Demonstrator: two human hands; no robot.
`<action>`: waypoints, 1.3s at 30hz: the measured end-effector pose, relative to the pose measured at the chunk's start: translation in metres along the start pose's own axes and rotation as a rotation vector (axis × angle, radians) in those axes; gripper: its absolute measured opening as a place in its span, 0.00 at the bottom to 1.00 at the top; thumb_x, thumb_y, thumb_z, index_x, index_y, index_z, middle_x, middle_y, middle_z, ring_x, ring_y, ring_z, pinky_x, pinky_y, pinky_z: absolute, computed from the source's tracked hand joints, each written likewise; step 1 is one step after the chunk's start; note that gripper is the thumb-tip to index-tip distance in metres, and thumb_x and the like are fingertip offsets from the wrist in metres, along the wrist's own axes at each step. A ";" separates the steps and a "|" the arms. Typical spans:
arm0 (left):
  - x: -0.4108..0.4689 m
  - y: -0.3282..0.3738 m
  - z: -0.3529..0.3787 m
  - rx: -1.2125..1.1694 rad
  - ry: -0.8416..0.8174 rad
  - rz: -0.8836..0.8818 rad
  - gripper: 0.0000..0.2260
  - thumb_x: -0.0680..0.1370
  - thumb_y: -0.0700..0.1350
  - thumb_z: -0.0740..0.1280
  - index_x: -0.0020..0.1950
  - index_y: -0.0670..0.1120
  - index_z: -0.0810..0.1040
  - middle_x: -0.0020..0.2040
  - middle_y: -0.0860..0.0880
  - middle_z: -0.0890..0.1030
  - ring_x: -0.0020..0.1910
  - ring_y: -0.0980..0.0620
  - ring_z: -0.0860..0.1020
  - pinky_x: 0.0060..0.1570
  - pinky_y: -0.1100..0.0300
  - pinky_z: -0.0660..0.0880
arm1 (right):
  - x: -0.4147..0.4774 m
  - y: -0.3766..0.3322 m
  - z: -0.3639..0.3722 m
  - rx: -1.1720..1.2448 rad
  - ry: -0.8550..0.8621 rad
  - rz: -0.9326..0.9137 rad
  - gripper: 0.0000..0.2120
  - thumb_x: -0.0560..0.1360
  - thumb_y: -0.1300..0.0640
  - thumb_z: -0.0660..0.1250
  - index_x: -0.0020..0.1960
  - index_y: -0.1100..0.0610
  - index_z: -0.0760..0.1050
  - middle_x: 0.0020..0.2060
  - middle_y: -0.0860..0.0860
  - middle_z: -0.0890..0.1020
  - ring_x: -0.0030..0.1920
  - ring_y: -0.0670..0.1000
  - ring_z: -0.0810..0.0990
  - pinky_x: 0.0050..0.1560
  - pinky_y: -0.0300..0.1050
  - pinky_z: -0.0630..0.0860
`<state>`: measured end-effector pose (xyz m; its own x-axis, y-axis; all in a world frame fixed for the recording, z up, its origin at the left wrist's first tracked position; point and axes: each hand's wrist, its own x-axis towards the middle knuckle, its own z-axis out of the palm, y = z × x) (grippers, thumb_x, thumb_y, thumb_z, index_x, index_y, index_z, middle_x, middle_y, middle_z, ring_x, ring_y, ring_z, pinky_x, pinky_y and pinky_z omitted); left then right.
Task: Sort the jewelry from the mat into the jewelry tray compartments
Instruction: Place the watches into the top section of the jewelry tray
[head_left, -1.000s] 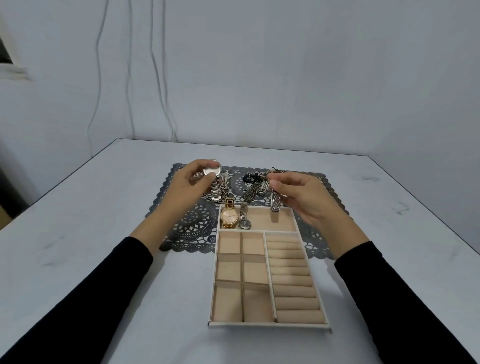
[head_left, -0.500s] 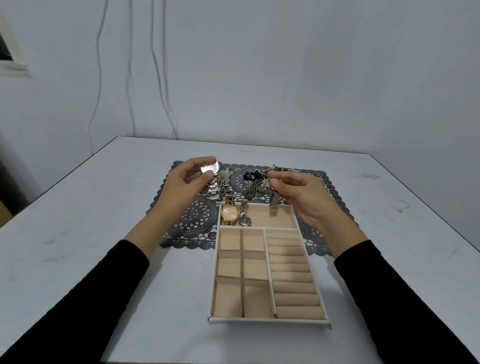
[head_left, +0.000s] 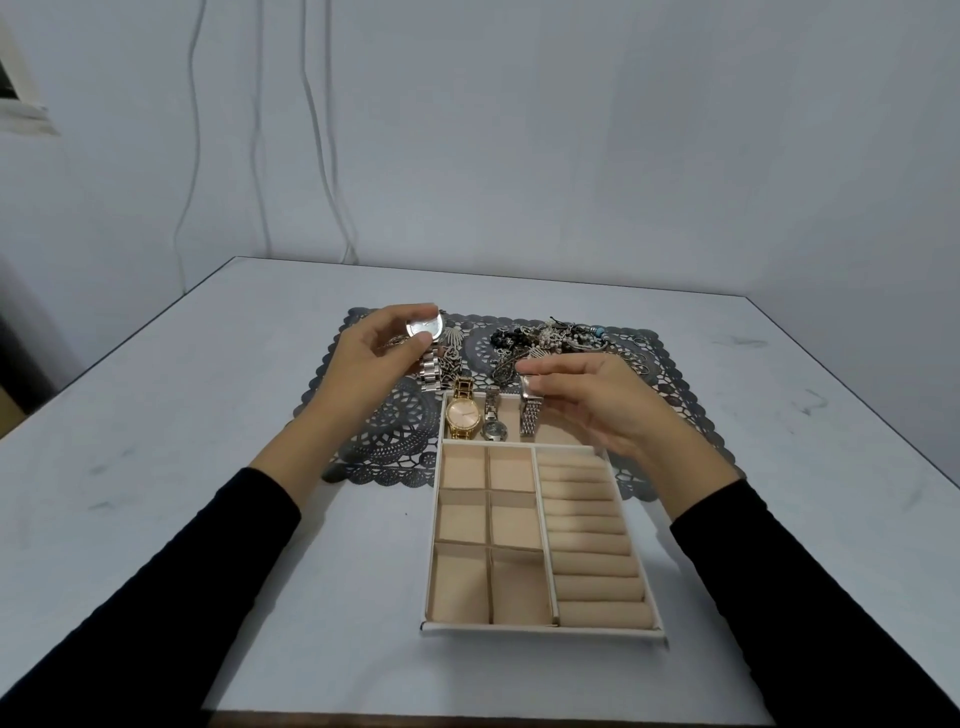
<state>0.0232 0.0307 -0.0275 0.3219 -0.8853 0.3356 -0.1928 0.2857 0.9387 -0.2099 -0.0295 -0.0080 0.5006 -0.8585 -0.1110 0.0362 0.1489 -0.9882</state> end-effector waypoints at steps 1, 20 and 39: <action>0.000 0.000 0.000 -0.001 0.001 0.001 0.11 0.79 0.40 0.68 0.58 0.54 0.82 0.55 0.55 0.83 0.51 0.55 0.82 0.53 0.57 0.79 | 0.000 0.001 0.000 0.003 -0.003 0.011 0.10 0.72 0.73 0.67 0.49 0.63 0.82 0.38 0.55 0.84 0.40 0.51 0.82 0.46 0.43 0.82; 0.001 -0.001 0.000 0.026 0.004 -0.013 0.11 0.78 0.40 0.69 0.58 0.53 0.82 0.55 0.54 0.83 0.51 0.56 0.82 0.53 0.60 0.79 | 0.000 0.015 0.009 -0.196 0.033 -0.010 0.10 0.72 0.71 0.69 0.49 0.60 0.82 0.46 0.61 0.79 0.44 0.55 0.80 0.46 0.42 0.81; -0.001 -0.001 0.001 0.052 -0.004 -0.024 0.12 0.78 0.40 0.68 0.60 0.51 0.81 0.55 0.52 0.83 0.49 0.55 0.82 0.48 0.66 0.77 | -0.003 0.022 0.014 -0.509 0.114 -0.144 0.08 0.72 0.67 0.71 0.47 0.56 0.84 0.35 0.58 0.81 0.34 0.54 0.75 0.41 0.47 0.74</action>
<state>0.0225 0.0306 -0.0292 0.3232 -0.8933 0.3122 -0.2328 0.2448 0.9412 -0.1984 -0.0166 -0.0279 0.4233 -0.9048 0.0465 -0.3408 -0.2066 -0.9172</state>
